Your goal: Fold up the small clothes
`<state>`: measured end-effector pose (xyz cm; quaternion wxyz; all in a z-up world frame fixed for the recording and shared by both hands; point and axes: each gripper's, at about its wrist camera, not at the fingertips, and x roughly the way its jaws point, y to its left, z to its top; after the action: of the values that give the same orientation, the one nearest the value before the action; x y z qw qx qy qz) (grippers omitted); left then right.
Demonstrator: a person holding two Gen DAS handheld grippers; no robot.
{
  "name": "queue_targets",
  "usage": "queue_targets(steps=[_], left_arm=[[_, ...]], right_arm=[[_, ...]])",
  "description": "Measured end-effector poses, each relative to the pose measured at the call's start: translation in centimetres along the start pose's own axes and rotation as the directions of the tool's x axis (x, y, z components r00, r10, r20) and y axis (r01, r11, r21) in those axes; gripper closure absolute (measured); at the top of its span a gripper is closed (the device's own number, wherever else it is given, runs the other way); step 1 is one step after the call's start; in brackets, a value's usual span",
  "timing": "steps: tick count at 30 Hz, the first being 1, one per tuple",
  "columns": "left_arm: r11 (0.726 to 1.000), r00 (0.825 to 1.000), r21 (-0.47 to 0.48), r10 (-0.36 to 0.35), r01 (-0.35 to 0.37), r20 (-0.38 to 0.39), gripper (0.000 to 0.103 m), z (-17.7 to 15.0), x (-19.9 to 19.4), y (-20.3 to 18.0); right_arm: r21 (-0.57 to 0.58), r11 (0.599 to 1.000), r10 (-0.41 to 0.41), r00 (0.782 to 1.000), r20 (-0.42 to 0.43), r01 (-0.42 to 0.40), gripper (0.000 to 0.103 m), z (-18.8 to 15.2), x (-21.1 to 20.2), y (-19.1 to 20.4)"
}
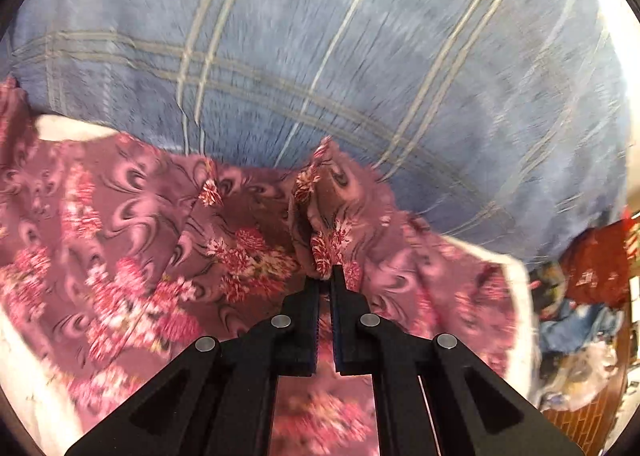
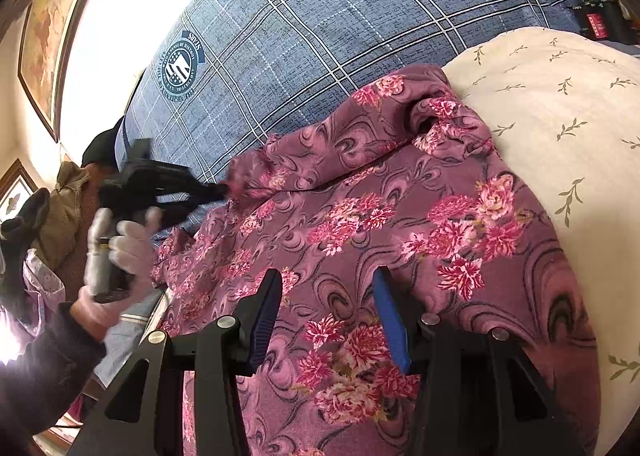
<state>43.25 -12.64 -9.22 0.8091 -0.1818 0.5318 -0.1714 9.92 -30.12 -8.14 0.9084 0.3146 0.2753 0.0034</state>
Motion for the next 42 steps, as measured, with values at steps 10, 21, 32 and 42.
queue_targets(steps=[10, 21, 32, 42], left_arm=[[0.994, 0.997, -0.087, -0.064, 0.066, 0.035, 0.099, -8.2, -9.7, 5.0], [0.959, 0.982, -0.226, -0.184, 0.169, -0.05, 0.068, -11.4, -6.9, 9.9], [0.967, 0.987, -0.222, -0.143, 0.123, -0.077, 0.09, -8.8, -3.7, 8.7], [0.98, 0.992, -0.164, -0.118, 0.109, -0.049, 0.091, -8.6, -6.7, 8.2]], right_arm=[[0.001, 1.0, 0.0, 1.0, -0.001, 0.0, 0.054, 0.1, -0.1, 0.0], [0.089, 0.995, 0.046, 0.998, -0.038, -0.043, 0.053, 1.7, -0.5, -0.3], [0.576, 0.817, -0.063, 0.991, 0.114, -0.014, 0.066, 6.4, 1.7, -6.1], [0.636, 0.756, -0.02, 0.966, 0.259, -0.155, 0.097, 4.9, -3.9, -7.4]])
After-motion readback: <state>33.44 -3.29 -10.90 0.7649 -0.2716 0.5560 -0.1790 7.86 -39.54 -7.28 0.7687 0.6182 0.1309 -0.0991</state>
